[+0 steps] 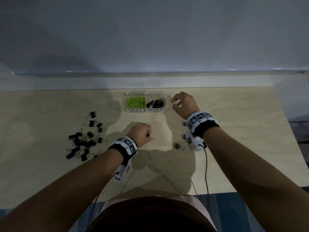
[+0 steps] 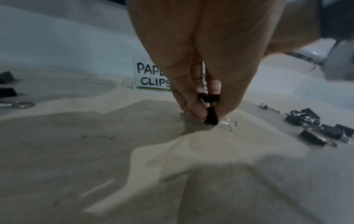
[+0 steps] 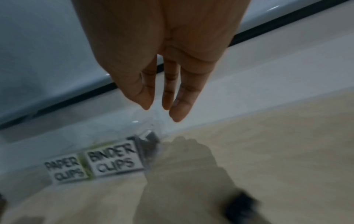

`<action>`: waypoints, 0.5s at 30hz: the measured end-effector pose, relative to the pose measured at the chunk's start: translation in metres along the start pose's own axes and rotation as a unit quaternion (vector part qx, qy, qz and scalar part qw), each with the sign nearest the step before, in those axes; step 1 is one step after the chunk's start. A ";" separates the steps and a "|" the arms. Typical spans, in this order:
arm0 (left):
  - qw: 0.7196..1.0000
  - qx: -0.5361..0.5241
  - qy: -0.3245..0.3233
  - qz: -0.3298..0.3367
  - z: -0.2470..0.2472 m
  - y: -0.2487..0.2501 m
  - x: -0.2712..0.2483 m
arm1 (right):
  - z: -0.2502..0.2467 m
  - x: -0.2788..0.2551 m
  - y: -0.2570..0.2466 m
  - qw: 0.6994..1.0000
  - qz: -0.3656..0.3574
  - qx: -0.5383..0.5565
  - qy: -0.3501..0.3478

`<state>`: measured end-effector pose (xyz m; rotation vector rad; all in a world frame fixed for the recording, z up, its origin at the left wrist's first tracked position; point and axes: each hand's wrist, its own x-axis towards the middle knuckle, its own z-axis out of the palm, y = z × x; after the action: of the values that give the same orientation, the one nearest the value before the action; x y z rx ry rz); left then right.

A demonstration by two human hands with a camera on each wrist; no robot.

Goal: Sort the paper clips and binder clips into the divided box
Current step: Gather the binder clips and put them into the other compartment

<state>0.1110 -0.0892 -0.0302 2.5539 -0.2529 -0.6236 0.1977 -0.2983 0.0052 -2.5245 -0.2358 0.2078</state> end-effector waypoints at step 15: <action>0.990 0.052 0.124 0.044 -0.079 0.047 0.094 | -0.004 -0.100 0.074 0.975 0.174 -0.051 -0.125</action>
<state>0.2284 -0.1233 0.0182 2.6698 -0.3171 -0.2613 0.1101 -0.3814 -0.0242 -2.6247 0.1061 0.6693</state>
